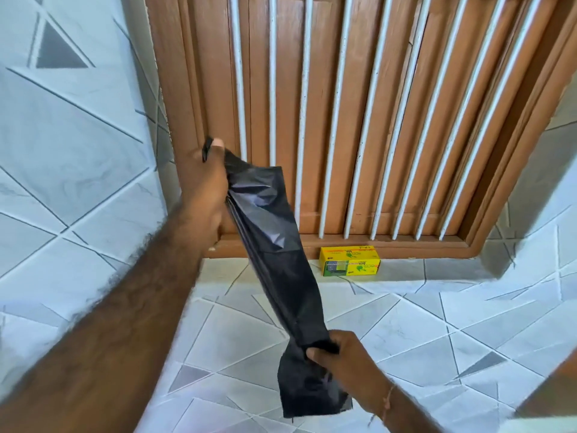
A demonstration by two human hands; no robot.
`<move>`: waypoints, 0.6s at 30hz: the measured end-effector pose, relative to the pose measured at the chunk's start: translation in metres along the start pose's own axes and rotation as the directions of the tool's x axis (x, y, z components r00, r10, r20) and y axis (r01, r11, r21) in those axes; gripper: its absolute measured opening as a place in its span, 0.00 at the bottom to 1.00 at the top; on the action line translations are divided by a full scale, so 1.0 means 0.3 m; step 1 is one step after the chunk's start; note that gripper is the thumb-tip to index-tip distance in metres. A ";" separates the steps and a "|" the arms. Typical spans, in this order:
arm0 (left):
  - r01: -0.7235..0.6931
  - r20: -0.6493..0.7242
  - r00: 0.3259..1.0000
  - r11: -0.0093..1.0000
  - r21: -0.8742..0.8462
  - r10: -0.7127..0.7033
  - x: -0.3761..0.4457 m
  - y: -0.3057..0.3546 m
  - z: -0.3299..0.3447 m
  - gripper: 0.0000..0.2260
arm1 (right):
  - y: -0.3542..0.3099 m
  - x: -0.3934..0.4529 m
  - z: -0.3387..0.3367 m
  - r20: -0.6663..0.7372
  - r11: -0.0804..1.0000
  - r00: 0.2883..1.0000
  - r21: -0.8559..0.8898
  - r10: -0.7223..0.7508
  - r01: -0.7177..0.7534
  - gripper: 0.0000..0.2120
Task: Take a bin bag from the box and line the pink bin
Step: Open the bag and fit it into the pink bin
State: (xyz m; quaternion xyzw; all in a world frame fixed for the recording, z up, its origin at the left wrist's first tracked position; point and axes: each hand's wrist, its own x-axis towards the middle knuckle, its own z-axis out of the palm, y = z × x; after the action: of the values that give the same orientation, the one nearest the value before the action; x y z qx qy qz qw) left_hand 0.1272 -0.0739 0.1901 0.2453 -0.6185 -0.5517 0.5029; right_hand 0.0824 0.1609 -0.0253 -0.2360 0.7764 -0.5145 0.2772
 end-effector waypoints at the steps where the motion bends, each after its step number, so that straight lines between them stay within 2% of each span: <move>1: -0.060 0.007 0.998 0.989 0.132 0.060 -0.022 -0.015 -0.021 0.13 | -0.016 -0.032 -0.008 0.021 0.998 1.000 0.063 -0.010 0.009 0.03; 3: -0.164 -0.001 0.985 0.931 0.326 0.174 -0.085 -0.050 -0.076 0.14 | -0.048 -0.089 -0.018 0.051 0.978 0.999 0.206 -0.019 0.009 0.04; 4: -0.184 -0.053 0.973 0.892 0.413 0.226 -0.146 -0.060 -0.101 0.16 | -0.058 -0.127 -0.029 0.058 0.962 0.998 0.271 -0.029 0.012 0.05; 6: -0.237 -0.107 0.940 0.847 0.476 0.324 -0.348 -0.097 -0.130 0.18 | -0.072 -0.202 -0.042 0.062 0.929 0.997 0.369 -0.041 0.015 0.04; 7: -0.319 -0.040 0.925 0.829 0.459 0.378 -0.486 -0.117 -0.138 0.16 | -0.074 -0.235 -0.045 0.052 0.916 0.998 0.401 -0.041 0.017 0.06; 9: -0.435 0.260 0.898 0.805 0.403 0.355 -0.778 -0.166 -0.144 0.14 | -0.060 -0.295 -0.051 0.015 0.887 1.000 0.461 -0.022 0.012 0.11; 11: -0.422 0.525 0.836 0.798 0.430 0.159 -1.004 -0.240 -0.151 0.18 | -0.034 -0.348 -0.047 0.003 0.869 1.000 0.494 -0.014 0.011 0.11; 12: -0.425 0.589 0.804 0.772 0.473 0.081 -1.079 -0.281 -0.157 0.21 | -0.019 -0.372 -0.041 0.004 0.859 1.000 0.512 -0.010 0.006 0.12; 13: -0.407 0.597 0.802 0.755 0.514 0.026 -1.134 -0.312 -0.161 0.22 | -0.009 -0.394 -0.036 0.026 0.845 1.000 0.535 -0.006 -0.009 0.14; 14: -0.346 0.546 0.838 0.765 0.543 -0.008 -1.176 -0.323 -0.175 0.22 | 0.000 -0.423 -0.029 0.079 0.827 0.997 0.561 -0.010 -0.036 0.14; 16: -0.158 0.359 0.931 0.824 0.545 -0.059 -1.209 -0.301 -0.226 0.18 | 0.012 -0.481 -0.012 0.205 0.806 0.978 0.587 -0.048 -0.084 0.12; 18: -0.041 0.216 0.971 0.823 0.567 -0.100 -1.209 -0.281 -0.292 0.13 | 0.017 -0.540 0.002 0.287 0.866 0.953 0.496 -0.098 -0.061 0.10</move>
State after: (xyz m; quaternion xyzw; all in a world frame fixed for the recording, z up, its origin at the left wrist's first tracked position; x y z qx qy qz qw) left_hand 0.3197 0.1764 -0.0258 0.3259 -0.8059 -0.3755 0.3215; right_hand 0.2015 0.2680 0.0001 -0.2396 0.5627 -0.6581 0.4392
